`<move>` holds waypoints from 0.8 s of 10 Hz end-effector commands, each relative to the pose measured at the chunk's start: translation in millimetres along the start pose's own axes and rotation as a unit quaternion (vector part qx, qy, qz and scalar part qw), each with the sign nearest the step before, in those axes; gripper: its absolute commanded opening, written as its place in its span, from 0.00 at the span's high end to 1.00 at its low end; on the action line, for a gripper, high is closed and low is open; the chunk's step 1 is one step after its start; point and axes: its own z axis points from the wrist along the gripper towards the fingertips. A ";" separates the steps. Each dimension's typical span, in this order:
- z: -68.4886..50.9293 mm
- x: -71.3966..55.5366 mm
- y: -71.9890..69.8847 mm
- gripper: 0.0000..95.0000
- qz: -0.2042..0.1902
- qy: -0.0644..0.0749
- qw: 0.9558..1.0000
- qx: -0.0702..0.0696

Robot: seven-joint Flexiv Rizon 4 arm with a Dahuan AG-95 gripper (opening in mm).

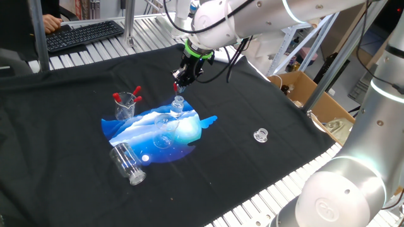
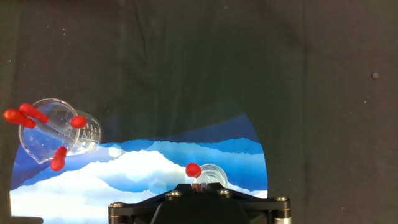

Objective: Transfer liquid using a dropper

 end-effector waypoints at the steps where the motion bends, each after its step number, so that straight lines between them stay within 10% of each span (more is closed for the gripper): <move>1: -0.9 0.0 0.6 1.00 0.002 0.004 1.000 -0.003; 2: -0.9 0.0 0.6 0.80 0.013 -0.001 1.000 -0.005; 4: 1.9 0.5 0.5 0.80 0.010 -0.006 1.000 -0.003; 5: 4.1 0.8 0.4 0.60 0.011 -0.006 1.000 -0.003; 8: 14.3 2.5 0.1 0.60 0.014 -0.008 1.000 -0.003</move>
